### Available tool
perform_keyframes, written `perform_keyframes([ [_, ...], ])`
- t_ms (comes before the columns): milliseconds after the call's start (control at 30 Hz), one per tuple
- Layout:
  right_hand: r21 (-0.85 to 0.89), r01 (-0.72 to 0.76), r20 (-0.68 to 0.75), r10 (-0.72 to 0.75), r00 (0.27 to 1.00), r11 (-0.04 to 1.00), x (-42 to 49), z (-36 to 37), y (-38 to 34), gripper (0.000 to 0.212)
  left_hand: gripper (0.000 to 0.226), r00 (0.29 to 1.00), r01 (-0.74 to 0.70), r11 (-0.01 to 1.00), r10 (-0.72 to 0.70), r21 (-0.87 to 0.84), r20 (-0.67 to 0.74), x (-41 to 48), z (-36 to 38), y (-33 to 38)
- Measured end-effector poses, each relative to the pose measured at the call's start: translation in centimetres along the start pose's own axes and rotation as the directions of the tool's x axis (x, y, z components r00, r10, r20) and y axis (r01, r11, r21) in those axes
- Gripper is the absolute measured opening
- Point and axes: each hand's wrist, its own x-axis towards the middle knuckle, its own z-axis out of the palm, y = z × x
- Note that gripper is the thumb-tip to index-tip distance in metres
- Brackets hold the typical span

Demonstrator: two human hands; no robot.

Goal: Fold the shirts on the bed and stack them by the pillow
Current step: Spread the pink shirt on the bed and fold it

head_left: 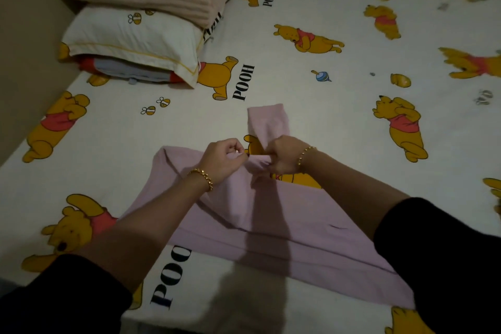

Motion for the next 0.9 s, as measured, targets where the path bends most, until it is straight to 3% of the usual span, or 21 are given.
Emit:
perform_keyframes([
  [133,0.118,-0.009,-0.132,0.025,0.991,0.993,-4.7,-1.0,1.9,0.029,0.021,0.992,-0.086,0.984,0.070,0.156,0.107,-0.3,-0.6,2.6],
  [233,0.381,-0.044,-0.252,0.150,0.956,0.923,-8.4,-1.3,2.1,0.034,0.028,0.972,-0.146,0.944,0.082,0.297,0.218,-0.7,-0.7,4.5],
  [367,0.806,-0.087,-0.140,0.333,0.933,0.585,-11.7,-1.1,0.6,0.021,0.029,0.942,-0.248,0.868,0.112,0.430,0.318,-0.7,-0.5,6.1],
  [500,0.969,-0.110,0.020,0.376,0.927,0.221,-13.8,-0.9,-0.2,0.019,0.039,0.932,-0.247,0.853,0.080,0.460,0.353,-0.7,-0.2,6.0],
  [533,0.972,-0.145,0.073,0.352,0.933,0.184,-14.3,-0.9,-0.1,0.013,0.039,0.931,-0.243,0.849,0.069,0.469,0.357,-0.8,-0.2,5.9],
  [567,0.953,-0.186,0.101,0.327,0.940,0.240,-14.7,-0.8,0.2,0.020,0.039,0.930,-0.244,0.844,0.064,0.478,0.361,-0.9,-0.2,5.6],
  [633,0.808,-0.296,0.157,0.297,0.942,0.510,-15.4,-0.4,1.0,0.032,0.041,0.925,-0.260,0.827,0.066,0.498,0.375,-1.3,-0.3,5.1],
  [700,0.608,-0.374,0.215,0.309,0.926,0.700,-15.9,0.0,2.0,0.032,0.044,0.906,-0.294,0.796,0.056,0.529,0.419,-1.5,-0.4,4.6],
  [800,0.350,-0.470,0.269,0.393,0.879,0.811,-16.6,0.0,3.5,0.022,0.051,0.853,-0.402,0.673,0.028,0.622,0.521,-1.8,-0.4,4.3],
  [900,0.214,-0.511,0.302,0.441,0.845,0.832,-17.3,-0.2,4.2,0.024,0.047,0.843,-0.440,0.580,0.004,0.686,0.537,-1.7,-0.7,3.9],
])
